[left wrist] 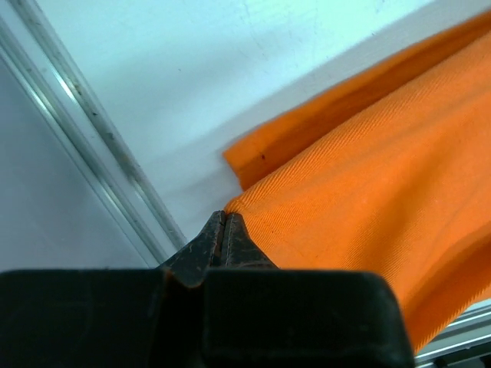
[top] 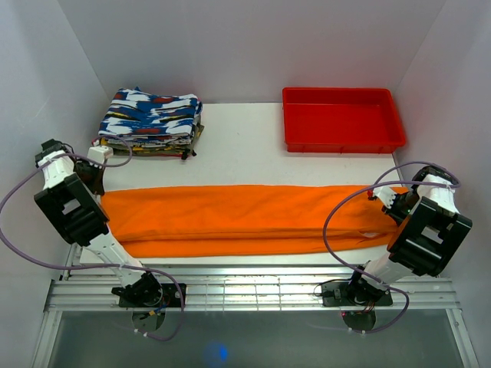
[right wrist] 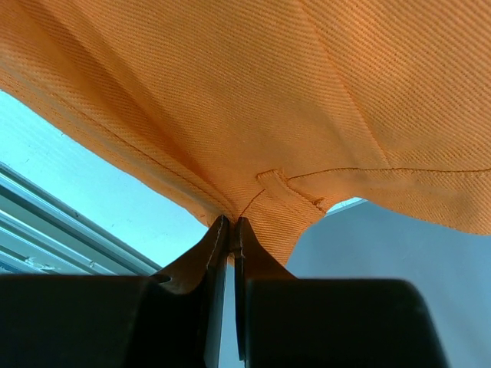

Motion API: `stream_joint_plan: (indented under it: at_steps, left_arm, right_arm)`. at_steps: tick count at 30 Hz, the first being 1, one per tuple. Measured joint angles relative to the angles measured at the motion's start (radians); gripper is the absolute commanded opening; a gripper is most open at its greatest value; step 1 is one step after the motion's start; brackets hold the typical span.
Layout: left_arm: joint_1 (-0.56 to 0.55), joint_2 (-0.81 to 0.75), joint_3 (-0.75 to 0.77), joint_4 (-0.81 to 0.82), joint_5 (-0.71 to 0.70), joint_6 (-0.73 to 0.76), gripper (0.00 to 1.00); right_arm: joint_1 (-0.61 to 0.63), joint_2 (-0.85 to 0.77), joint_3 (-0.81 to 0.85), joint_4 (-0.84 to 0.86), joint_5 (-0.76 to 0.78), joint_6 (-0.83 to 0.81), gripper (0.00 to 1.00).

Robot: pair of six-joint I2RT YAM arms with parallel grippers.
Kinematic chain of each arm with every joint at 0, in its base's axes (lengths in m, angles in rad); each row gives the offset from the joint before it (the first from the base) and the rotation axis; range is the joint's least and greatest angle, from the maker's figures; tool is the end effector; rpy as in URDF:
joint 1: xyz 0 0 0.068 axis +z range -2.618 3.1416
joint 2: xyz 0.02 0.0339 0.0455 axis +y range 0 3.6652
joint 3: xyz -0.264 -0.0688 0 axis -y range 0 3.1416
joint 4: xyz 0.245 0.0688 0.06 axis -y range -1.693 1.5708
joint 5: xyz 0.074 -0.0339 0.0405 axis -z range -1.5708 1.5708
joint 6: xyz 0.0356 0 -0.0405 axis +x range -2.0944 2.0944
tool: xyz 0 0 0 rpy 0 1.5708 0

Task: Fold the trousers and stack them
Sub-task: Fold the trousers

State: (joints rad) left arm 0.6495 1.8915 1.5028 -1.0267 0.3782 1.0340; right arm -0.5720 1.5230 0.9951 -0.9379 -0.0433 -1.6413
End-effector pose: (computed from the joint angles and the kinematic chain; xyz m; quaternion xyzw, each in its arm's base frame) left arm 0.3020 0.2129 0.2209 0.2014 0.9584 -0.0680 0.1906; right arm 0.2201 -0.1398 0.1967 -0.5097 0.8585 -0.0372 0.0428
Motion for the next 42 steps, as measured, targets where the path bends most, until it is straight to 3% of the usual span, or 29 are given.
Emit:
stream_joint_plan:
  at_steps: [9,13,16,17,24,25,26,27,29,32,37,42]
  left_arm:
    - [-0.035,0.097,0.065,0.010,-0.011,-0.023,0.03]
    - [-0.061,0.100,0.065,0.017,-0.028,-0.031,0.40]
    - [-0.069,0.100,0.065,0.018,-0.034,-0.042,0.52]
    - [-0.071,0.097,0.065,0.017,-0.034,-0.044,0.60]
    - [-0.055,0.023,0.098,-0.134,0.049,0.008,0.60]
    - [-0.053,0.005,0.101,-0.164,0.071,0.023,0.59]
    - [-0.052,-0.016,0.098,-0.191,0.092,0.037,0.58]
    - [-0.053,-0.040,0.088,-0.211,0.111,0.048,0.57]
    - [-0.058,-0.092,0.047,-0.238,0.143,0.068,0.57]
    - [-0.072,-0.175,-0.086,-0.261,0.166,0.100,0.56]
    - [-0.123,-0.268,-0.340,-0.301,0.159,0.143,0.52]
    - [-0.173,-0.343,-0.555,-0.271,0.118,0.132,0.46]
  right_arm:
    - [0.004,0.002,0.000,-0.001,0.000,0.000,0.08]
    - [0.004,0.002,0.000,-0.001,0.000,-0.001,0.08]
    - [0.004,0.002,0.000,-0.001,0.000,-0.001,0.08]
    - [0.004,0.002,0.000,-0.001,0.000,-0.001,0.08]
    - [0.012,-0.004,0.000,-0.005,-0.010,-0.001,0.10]
    - [0.014,-0.010,0.000,-0.006,-0.010,-0.002,0.15]
    - [0.017,-0.018,0.000,-0.010,-0.010,-0.004,0.34]
    - [0.018,-0.029,0.000,-0.016,-0.011,-0.005,0.42]
    - [0.021,-0.060,0.000,-0.033,-0.019,-0.024,0.54]
    - [0.023,-0.127,0.018,-0.087,-0.062,-0.064,0.64]
    - [0.037,-0.311,0.053,-0.202,-0.184,-0.150,0.63]
    - [0.183,-0.456,0.032,-0.239,-0.301,-0.105,0.47]
